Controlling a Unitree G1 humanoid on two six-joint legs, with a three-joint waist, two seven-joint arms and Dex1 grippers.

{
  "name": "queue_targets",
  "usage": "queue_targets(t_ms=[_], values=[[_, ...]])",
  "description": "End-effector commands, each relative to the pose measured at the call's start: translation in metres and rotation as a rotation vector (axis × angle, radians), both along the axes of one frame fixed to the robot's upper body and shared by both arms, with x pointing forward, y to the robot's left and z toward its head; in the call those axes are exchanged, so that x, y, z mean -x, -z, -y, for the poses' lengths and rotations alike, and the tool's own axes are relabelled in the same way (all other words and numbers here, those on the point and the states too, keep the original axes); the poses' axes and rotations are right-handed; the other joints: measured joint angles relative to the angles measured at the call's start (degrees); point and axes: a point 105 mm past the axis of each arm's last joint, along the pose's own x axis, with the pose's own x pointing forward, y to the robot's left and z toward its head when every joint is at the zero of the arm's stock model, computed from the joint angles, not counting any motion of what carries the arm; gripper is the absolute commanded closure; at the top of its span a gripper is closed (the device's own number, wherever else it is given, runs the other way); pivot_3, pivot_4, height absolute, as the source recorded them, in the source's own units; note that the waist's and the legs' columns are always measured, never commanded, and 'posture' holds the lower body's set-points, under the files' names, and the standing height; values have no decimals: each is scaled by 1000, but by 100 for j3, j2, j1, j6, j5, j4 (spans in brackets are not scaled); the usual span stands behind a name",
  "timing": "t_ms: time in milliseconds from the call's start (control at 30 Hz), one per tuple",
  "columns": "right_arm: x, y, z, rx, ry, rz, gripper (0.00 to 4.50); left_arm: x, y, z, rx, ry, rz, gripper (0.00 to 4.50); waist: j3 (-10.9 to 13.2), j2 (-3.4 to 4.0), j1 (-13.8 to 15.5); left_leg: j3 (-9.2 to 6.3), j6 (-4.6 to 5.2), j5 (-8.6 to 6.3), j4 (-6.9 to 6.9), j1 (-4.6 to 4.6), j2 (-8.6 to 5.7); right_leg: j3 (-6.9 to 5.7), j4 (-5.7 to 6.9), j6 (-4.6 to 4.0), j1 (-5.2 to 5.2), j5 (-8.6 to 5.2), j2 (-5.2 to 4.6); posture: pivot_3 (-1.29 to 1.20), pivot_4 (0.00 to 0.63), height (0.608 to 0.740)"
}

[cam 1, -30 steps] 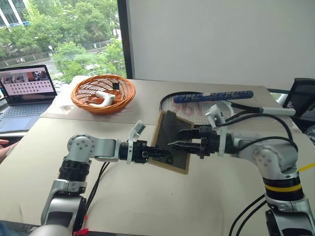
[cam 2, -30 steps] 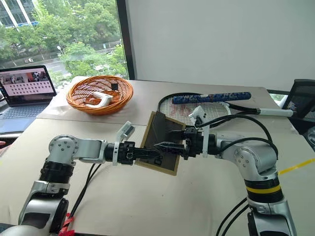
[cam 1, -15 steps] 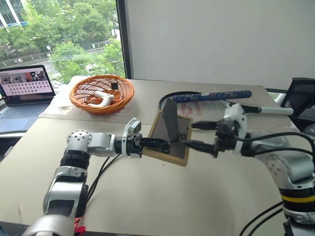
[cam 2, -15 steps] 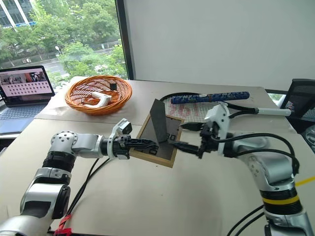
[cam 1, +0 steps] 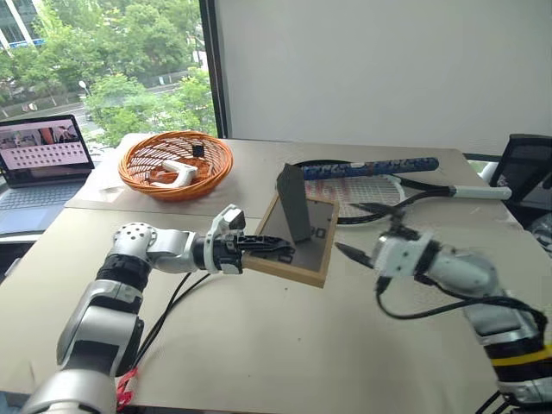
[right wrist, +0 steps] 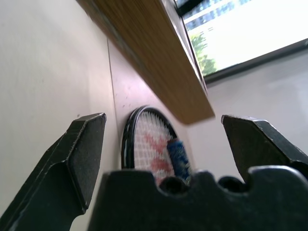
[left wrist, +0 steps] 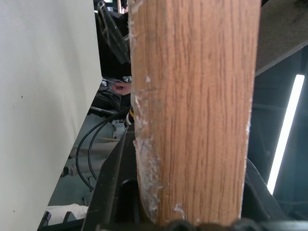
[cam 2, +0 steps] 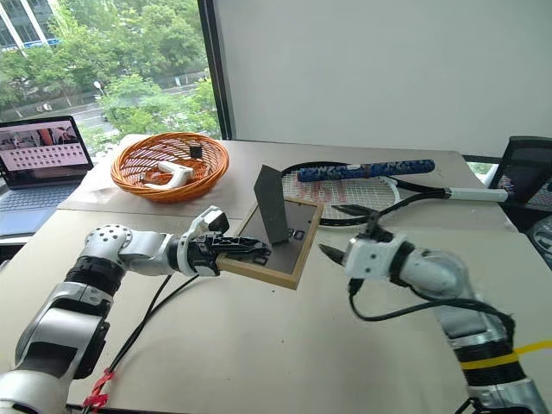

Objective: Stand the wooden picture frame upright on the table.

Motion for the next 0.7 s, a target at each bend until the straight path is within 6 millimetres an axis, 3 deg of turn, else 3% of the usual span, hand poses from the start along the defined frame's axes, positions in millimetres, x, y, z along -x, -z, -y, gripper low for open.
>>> queue_targets(t_ms=[33,100,133,200,367,500,567,700], values=[[4,-22,-10,-30,-51,152,31,2,-18,0,64,29,30,3429,1,1,7,0,-1,0,1,0,0,0,0,0,2,0,0,0,150,705],[5,-23,-15,-39,-76,163,31,3,-17,1,60,36,29,3429,1,1,16,-1,-2,1,1,0,0,-1,0,-1,4,0,0,0,150,705],[5,-22,-17,-45,-88,153,537,4,-17,1,57,41,31,3429,1,1,20,-1,-2,1,1,1,0,-3,0,-1,6,0,0,0,150,705],[5,-20,-19,-49,-102,143,1009,6,-17,1,53,50,36,3429,1,1,27,-4,-4,3,1,1,0,-6,1,-1,8,1,0,0,150,705],[3,-20,-19,-77,-112,119,2750,14,-14,-1,16,66,87,3429,3,3,27,-6,-11,7,3,1,0,-6,3,-1,10,1,0,0,150,705],[-2,-21,-13,-128,-94,76,2816,19,-23,-8,27,25,216,3429,3,3,14,-9,-14,9,3,2,0,-9,7,-1,10,1,0,0,150,705],[-5,-22,-8,-137,-81,69,2816,24,-31,-15,38,-1,295,2430,9,-4,5,-11,-18,12,2,2,1,-10,9,-2,10,1,1,0,150,705],[-17,-22,6,-193,-45,-17,3165,33,-51,-46,16,-112,499,1012,15,1,-24,-19,-28,20,2,3,2,-19,13,-5,16,2,1,0,150,705]])
